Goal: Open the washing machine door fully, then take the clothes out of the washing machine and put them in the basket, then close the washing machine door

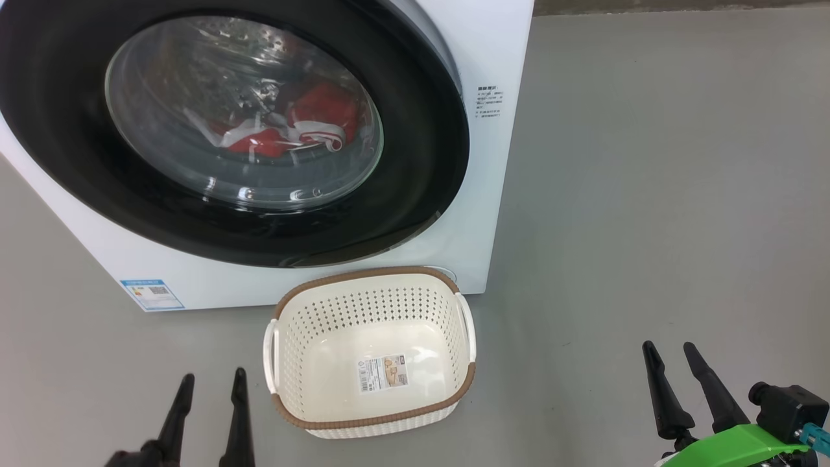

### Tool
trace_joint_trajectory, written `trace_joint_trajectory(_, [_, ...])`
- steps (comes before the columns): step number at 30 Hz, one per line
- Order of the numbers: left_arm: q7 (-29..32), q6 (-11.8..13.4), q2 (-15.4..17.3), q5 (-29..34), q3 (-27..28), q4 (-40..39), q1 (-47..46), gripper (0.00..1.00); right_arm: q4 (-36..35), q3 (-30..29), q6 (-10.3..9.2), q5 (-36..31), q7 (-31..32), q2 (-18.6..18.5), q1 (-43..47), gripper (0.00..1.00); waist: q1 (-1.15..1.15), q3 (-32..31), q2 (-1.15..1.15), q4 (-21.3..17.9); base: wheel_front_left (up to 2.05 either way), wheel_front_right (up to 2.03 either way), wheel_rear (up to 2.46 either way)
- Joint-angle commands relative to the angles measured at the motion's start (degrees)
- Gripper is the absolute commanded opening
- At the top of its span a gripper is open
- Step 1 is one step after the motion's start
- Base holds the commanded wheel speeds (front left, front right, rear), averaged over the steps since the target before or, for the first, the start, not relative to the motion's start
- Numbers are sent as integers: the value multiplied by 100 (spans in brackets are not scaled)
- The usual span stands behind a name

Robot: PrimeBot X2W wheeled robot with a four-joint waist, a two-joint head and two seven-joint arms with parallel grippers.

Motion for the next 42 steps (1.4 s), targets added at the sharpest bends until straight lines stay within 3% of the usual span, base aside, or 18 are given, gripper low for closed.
trace_joint_trajectory(1, [-104, 35, 54, 221, 167, -121, -9, 100, -143, 98, 3, -164, -110, -124, -56, 100, 0, -5, 0, -2, 0, 0, 0])
trace_joint_trajectory(12, [-271, 22, 60, 635, 186, 16, -16, 100, -171, -9, 3, -686, -275, -106, 19, 100, 0, 54, 0, 21, 0, 0, 0])
trace_joint_trajectory(32, [-271, 28, 60, 523, 231, 91, -19, 100, -197, -148, 3, -629, -275, -5, 50, 100, -1, 68, 0, -17, 0, 0, 0])
trace_joint_trajectory(35, [-271, 26, 60, 514, 207, 80, -40, 100, -288, -107, 3, -497, -275, 20, 3, 2, -1, 78, 0, 7, 0, 0, 0])
trace_joint_trajectory(42, [-271, 97, 60, 366, 110, -17, -111, 100, -392, 44, 3, 82, -275, 49, -491, 0, -1, 126, 0, 113, 0, 0, 0])
